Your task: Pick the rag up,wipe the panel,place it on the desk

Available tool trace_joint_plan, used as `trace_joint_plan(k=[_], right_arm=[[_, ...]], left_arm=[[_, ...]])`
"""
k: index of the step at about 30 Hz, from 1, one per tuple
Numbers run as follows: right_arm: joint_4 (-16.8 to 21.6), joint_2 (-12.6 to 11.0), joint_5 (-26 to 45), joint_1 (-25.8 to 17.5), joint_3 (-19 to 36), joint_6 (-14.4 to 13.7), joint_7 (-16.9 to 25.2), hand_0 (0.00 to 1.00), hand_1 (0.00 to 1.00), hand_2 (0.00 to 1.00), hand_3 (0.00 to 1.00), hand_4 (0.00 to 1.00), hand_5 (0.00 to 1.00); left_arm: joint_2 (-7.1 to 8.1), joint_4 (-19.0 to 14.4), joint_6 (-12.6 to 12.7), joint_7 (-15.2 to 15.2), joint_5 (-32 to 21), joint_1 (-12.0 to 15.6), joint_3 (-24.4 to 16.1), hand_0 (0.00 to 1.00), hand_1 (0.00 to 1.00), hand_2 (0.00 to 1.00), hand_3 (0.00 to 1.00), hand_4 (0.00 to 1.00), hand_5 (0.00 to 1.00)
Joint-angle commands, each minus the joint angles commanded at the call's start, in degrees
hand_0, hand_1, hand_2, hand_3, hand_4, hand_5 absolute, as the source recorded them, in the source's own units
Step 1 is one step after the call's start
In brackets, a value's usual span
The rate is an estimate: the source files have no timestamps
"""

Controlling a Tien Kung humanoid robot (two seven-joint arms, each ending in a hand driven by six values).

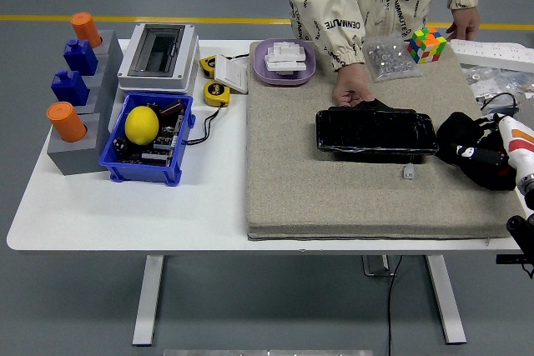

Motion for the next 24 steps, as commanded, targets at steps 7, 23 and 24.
trace_joint_plan(k=[7,23,24], right_arm=[[-2.24,0.21,1.03,0.15,-1.06,1.49,0.29,0.616,0.6,0.671,0.681,0.998,0.52],[-4.65,0.15,2.54,0.76,-2.24,-2.71,1.71,0.477,0.526,0.547,0.521,0.998,0.427],[-4.58,0.17,2.51,0.81,-2.21,-3.0,1.72,0.477,0.526,0.547,0.521,0.998,0.427]], left_arm=[[0.07,-0.08,-0.02,0.0,-0.02,-0.03,0.22,0.605,0.636,0.637,0.56,0.632,0.447],[0.1,-0.07,-0.02,-0.02,0.13,-0.11,0.15,0.606,0.637,0.64,0.561,0.633,0.448],[0.1,-0.09,-0.02,-0.02,0.15,-0.14,0.11,0.606,0.637,0.64,0.561,0.633,0.448]])
